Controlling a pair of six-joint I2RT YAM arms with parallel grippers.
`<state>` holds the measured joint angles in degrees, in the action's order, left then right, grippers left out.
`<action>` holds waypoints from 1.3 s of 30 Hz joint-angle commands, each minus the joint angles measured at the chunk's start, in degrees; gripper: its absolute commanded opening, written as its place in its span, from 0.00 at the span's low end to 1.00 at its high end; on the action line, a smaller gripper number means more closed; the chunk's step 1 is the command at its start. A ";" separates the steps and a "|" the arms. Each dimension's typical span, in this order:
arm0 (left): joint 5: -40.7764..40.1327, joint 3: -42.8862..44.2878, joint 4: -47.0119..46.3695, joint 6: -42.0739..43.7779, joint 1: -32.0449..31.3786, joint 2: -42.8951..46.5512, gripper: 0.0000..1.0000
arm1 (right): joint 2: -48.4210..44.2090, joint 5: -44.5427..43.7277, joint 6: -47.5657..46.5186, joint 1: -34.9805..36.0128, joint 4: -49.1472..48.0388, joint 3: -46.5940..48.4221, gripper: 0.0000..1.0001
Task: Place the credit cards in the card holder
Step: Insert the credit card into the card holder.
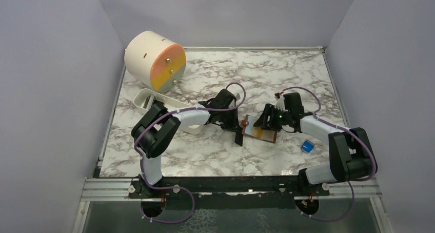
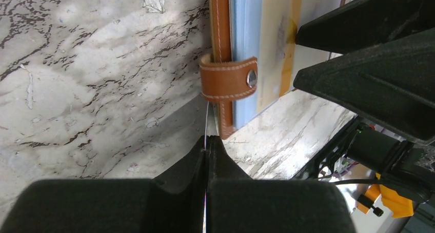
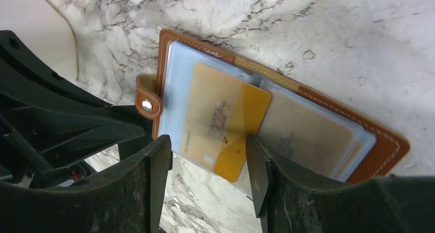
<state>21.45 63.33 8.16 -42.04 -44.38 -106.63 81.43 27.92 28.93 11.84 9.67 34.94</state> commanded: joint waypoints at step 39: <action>1.33 1.19 -1.16 0.46 -2.00 -2.09 0.00 | 2.94 -0.10 5.09 3.75 -7.13 0.26 0.46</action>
<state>22.59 63.33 7.66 -42.11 -45.43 -107.07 83.40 25.17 35.64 14.57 5.15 34.46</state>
